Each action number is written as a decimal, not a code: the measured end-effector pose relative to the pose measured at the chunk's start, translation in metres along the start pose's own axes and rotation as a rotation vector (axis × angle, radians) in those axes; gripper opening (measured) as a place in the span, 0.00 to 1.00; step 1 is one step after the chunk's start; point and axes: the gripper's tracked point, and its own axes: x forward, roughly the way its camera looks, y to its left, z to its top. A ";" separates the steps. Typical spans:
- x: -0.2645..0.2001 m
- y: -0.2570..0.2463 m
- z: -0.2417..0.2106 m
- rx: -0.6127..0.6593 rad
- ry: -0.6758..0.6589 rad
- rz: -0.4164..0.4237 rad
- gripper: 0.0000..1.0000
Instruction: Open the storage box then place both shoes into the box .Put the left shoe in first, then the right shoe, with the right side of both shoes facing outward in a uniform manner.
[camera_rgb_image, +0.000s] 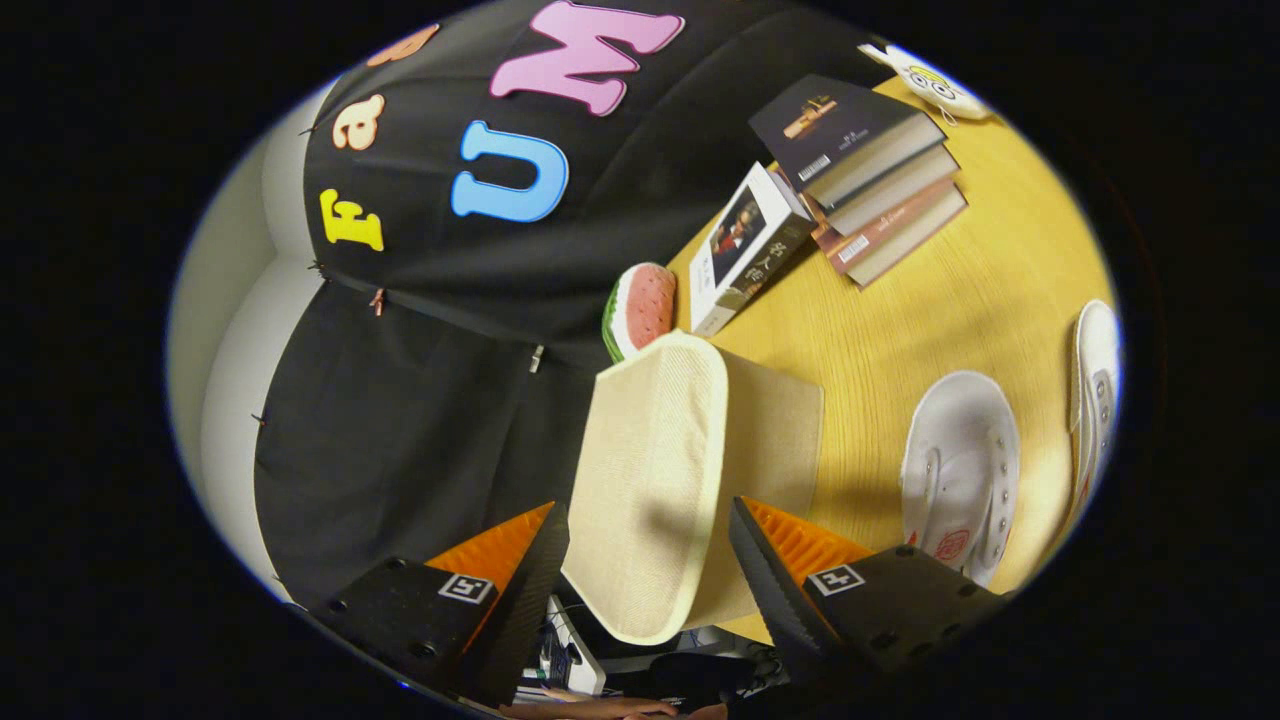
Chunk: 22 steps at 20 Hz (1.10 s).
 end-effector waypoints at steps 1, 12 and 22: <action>0.006 -0.002 -0.006 0.011 0.012 0.004 0.98; 0.021 0.006 -0.009 0.082 0.044 0.016 0.10; 0.028 0.167 0.005 -0.271 0.044 0.098 0.11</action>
